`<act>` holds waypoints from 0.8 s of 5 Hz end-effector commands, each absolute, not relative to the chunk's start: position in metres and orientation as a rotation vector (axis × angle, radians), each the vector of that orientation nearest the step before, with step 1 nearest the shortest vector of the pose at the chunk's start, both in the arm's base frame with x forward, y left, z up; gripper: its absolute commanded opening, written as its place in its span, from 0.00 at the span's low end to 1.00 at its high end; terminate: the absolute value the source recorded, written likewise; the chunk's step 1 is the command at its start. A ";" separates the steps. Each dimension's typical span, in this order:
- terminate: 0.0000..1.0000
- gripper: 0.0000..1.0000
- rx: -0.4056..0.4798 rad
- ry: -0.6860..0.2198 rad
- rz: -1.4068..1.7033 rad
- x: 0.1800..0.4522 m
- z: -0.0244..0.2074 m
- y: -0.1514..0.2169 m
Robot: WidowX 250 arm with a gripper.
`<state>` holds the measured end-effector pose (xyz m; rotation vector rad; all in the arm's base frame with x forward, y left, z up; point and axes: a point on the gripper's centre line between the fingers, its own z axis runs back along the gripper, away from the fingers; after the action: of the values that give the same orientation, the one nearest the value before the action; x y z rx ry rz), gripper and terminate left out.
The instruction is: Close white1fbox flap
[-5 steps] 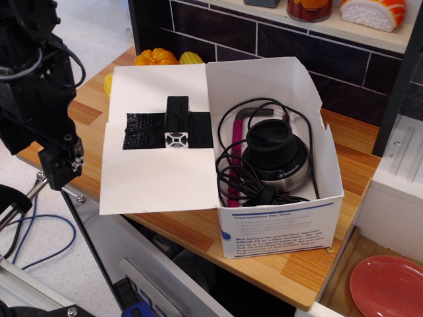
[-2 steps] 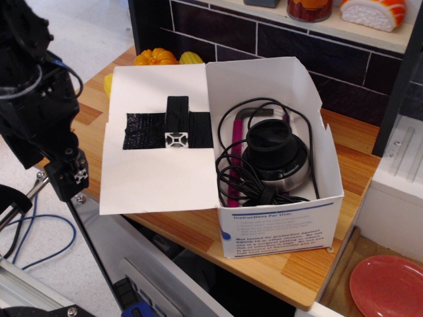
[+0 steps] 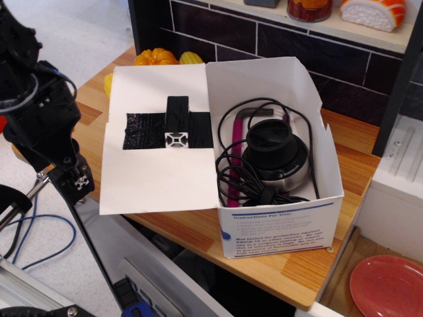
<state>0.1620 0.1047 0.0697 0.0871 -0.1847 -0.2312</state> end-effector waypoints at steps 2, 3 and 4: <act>0.00 1.00 0.099 -0.301 -0.279 0.175 0.080 0.097; 0.00 1.00 0.104 -0.298 -0.285 0.178 0.092 0.091; 0.00 1.00 0.101 -0.287 -0.296 0.181 0.105 0.086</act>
<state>0.1750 0.0816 0.1008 0.0831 -0.2367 -0.2981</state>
